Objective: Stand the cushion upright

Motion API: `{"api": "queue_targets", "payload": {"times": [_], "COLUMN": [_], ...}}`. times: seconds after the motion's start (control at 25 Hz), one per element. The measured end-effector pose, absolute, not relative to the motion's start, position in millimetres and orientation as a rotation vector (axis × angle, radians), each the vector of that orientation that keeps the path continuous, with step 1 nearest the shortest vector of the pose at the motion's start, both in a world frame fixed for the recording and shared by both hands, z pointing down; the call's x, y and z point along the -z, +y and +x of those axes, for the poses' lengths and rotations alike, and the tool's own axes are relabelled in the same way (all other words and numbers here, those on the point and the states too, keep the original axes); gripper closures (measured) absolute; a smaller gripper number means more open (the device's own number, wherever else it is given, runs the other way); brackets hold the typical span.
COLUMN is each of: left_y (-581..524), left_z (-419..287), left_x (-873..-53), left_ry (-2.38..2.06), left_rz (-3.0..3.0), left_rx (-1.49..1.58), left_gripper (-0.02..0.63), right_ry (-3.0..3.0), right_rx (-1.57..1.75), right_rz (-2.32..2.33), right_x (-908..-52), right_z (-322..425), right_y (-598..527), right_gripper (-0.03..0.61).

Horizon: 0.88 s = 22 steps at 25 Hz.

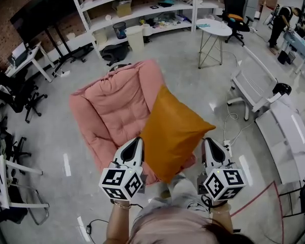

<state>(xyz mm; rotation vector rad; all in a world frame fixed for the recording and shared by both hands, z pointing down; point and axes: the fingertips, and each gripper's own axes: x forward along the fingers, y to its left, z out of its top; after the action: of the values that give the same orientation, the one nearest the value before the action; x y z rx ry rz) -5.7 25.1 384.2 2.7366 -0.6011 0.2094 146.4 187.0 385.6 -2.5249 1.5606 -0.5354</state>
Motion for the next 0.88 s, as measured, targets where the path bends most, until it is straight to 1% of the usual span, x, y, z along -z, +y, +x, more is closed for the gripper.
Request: {"api": "queue_targets", "payload": {"times": [0.24, 0.28, 0.36, 0.52, 0.88], "left_y": [0, -5, -13, -32, -65], "left_z": [28, 34, 47, 69, 114], "left_x": [-392, -395, -399, -406, -429], "left_ry": [-0.544, -0.537, -0.523, -0.493, -0.420], "left_rz": [2.728, 2.728, 2.727, 2.723, 2.708], "left_rx": [-0.239, -0.245, -0.258, -0.274, -0.345], "left_gripper": [0.612, 0.609, 0.601, 0.586, 0.552], "right_ry": [1.515, 1.509, 1.498, 1.449, 1.342], "right_rx": [0.578, 0.585, 0.602, 0.639, 0.739], "right_rz": [-2.556, -2.564, -2.580, -2.610, -2.660], "right_x": [-397, -399, -405, -416, -441], "right_z": [173, 178, 188, 205, 241], "right_y": [176, 174, 171, 167, 166], "right_gripper": [0.557, 0.550, 0.511, 0.502, 0.458]}}
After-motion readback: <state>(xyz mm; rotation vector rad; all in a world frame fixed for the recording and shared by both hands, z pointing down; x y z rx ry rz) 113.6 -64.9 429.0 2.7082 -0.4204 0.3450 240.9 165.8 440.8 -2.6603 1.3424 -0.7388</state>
